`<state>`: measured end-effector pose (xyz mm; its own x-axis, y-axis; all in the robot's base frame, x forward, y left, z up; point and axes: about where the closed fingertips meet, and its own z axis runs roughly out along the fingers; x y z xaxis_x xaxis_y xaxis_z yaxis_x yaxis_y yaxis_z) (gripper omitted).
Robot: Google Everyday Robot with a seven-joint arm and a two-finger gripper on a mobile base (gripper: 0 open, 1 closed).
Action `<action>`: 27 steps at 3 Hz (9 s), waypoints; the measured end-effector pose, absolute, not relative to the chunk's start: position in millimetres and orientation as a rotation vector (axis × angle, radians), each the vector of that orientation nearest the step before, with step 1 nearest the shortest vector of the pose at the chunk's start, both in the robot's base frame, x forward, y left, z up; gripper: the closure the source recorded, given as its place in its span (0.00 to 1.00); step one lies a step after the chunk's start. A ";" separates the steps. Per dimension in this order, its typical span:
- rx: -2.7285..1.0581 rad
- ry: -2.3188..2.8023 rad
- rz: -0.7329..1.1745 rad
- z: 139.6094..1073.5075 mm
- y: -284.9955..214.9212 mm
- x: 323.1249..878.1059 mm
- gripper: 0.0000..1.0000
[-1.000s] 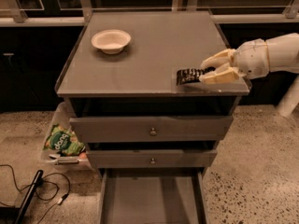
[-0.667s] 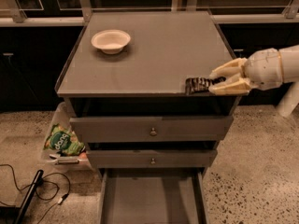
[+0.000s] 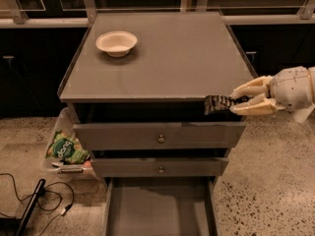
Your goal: Place rxbar chocolate into bottom drawer
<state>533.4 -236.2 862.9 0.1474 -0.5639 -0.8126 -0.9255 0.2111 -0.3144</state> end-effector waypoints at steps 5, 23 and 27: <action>-1.598 1.671 0.697 637.7 -199.7 433.2 1.00; -1.457 1.660 0.951 161.6 -40.0 473.6 0.00; -1.474 1.868 0.305 359.4 -260.5 462.2 0.00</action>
Offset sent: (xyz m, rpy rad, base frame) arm -0.1580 -0.0039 -0.1186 -0.0416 0.1663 0.0294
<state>462.2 -260.5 359.4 -0.0808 -0.7447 -0.6625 -0.9168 0.3163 -0.2437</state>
